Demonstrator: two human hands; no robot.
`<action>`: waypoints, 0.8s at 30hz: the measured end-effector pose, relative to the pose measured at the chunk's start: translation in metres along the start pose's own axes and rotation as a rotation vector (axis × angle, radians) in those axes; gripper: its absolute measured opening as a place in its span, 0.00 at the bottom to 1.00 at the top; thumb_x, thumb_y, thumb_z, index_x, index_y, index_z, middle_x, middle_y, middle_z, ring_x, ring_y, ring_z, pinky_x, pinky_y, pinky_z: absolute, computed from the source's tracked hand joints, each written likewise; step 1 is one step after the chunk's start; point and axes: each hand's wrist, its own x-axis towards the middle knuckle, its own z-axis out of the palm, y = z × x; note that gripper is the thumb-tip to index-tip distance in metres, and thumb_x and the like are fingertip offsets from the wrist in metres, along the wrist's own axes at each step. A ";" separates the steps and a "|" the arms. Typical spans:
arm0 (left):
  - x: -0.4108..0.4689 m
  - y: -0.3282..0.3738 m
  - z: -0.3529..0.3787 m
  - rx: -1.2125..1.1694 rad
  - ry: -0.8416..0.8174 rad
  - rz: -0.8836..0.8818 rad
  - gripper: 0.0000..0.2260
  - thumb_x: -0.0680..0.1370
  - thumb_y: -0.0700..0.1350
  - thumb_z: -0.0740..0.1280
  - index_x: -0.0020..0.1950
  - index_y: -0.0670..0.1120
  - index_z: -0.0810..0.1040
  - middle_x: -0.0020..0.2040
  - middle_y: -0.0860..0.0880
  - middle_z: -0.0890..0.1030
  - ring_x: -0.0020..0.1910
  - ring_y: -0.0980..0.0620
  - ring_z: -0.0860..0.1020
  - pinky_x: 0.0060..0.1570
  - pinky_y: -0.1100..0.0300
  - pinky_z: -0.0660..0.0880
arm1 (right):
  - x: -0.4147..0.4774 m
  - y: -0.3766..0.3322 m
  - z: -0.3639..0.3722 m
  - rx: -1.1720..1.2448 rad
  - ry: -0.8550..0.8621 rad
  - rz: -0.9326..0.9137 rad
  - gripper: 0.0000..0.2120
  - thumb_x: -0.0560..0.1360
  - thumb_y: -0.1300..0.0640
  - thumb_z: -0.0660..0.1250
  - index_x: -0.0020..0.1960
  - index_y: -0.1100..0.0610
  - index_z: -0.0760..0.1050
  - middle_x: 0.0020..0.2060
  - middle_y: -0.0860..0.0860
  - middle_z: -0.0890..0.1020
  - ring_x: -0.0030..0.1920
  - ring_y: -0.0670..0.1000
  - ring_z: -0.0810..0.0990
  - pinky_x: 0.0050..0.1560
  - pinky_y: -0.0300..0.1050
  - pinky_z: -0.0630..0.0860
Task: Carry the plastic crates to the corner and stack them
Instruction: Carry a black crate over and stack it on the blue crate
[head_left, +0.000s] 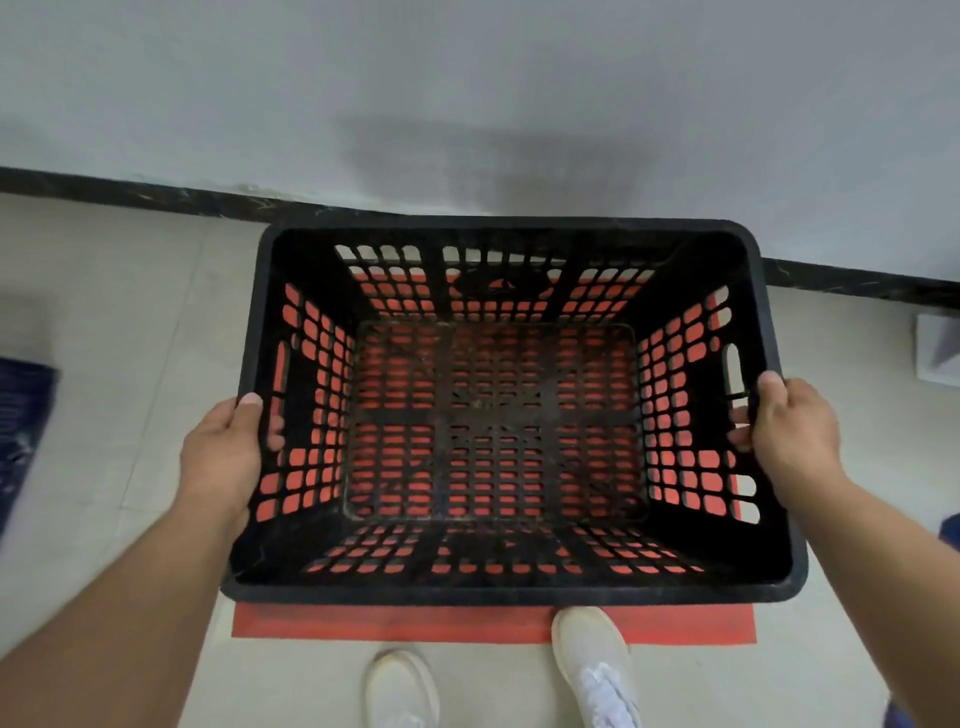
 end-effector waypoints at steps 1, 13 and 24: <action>-0.001 0.001 -0.001 -0.027 -0.001 -0.015 0.13 0.82 0.51 0.58 0.48 0.45 0.78 0.40 0.43 0.78 0.36 0.45 0.76 0.42 0.51 0.77 | -0.002 -0.001 -0.001 0.002 0.008 -0.008 0.18 0.81 0.49 0.50 0.54 0.62 0.71 0.47 0.63 0.81 0.38 0.59 0.78 0.33 0.45 0.70; -0.027 -0.002 -0.089 -0.200 0.136 -0.202 0.15 0.80 0.48 0.58 0.54 0.40 0.79 0.37 0.42 0.77 0.34 0.44 0.75 0.38 0.50 0.77 | -0.039 -0.098 -0.010 -0.073 -0.099 -0.217 0.21 0.82 0.48 0.51 0.53 0.63 0.74 0.40 0.60 0.79 0.33 0.52 0.75 0.30 0.43 0.64; -0.103 0.001 -0.256 -0.456 0.418 -0.371 0.14 0.81 0.45 0.58 0.58 0.38 0.78 0.40 0.42 0.79 0.37 0.46 0.76 0.36 0.56 0.73 | -0.149 -0.258 0.012 -0.240 -0.329 -0.510 0.20 0.81 0.47 0.51 0.46 0.61 0.73 0.38 0.59 0.80 0.35 0.58 0.78 0.35 0.49 0.73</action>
